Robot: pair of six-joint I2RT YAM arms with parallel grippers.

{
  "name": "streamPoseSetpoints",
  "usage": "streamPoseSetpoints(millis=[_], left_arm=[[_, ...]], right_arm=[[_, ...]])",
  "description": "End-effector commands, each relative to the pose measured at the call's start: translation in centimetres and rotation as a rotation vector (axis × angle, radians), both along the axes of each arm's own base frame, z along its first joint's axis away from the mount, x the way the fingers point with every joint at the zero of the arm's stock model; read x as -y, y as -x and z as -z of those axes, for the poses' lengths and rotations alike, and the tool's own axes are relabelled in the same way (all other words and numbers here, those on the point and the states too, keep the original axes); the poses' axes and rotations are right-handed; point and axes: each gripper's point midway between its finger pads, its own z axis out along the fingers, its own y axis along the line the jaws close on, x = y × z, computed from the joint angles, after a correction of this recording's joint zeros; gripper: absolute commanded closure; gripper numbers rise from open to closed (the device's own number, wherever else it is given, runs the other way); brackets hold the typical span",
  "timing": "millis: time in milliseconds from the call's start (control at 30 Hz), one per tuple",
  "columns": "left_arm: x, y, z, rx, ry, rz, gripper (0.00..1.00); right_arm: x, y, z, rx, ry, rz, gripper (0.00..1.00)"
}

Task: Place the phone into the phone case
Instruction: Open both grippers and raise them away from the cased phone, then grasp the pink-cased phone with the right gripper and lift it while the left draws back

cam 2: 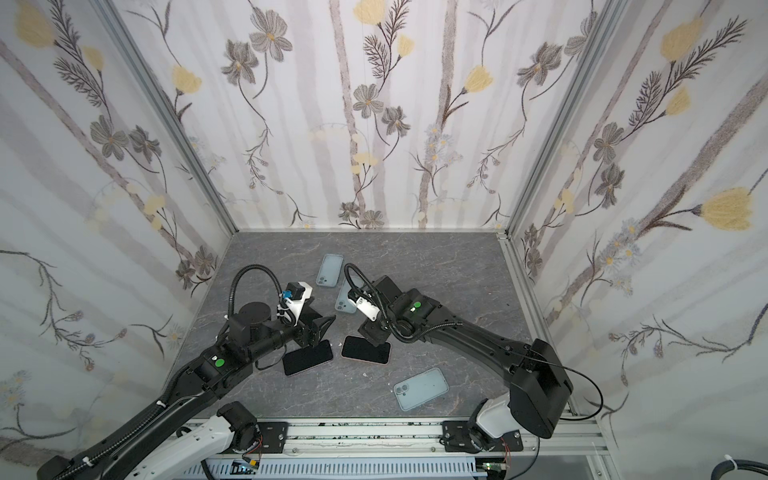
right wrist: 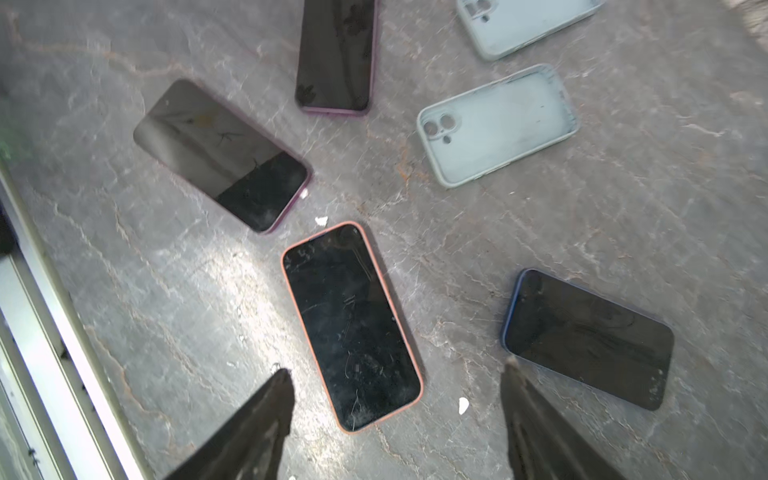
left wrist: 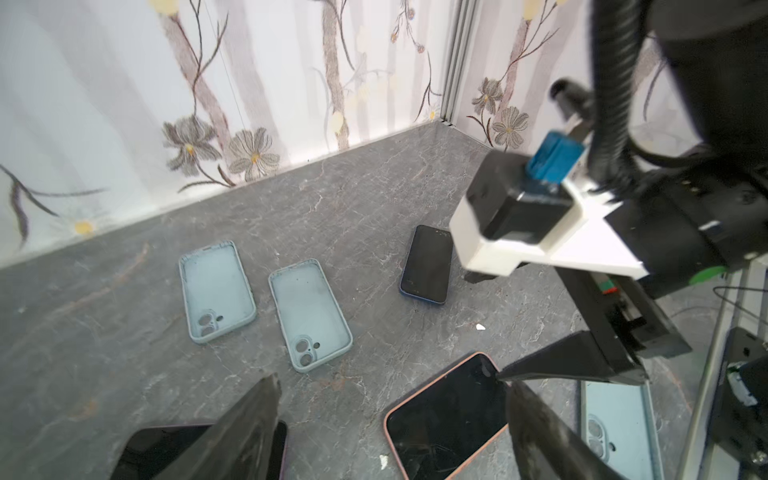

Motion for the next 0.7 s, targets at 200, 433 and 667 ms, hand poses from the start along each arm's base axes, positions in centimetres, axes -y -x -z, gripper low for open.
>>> streamPoseSetpoints(millis=[200, 433, 667], left_arm=[[0.0, 5.9, 4.4, 0.171, -0.292, 0.356, 0.0], [-1.3, 6.0, 5.7, 0.166, -0.398, 0.345, 0.0], [-1.5, 6.1, 6.3, 0.139, -0.418, 0.345, 0.0]], right_arm=[[-1.2, 1.3, 4.5, -0.08, 0.05, -0.141, 0.0], [-0.9, 1.4, 8.7, -0.154, 0.162, -0.121, 0.0], [-1.1, 1.8, 11.5, -0.202, 0.213, -0.151, 0.0]])
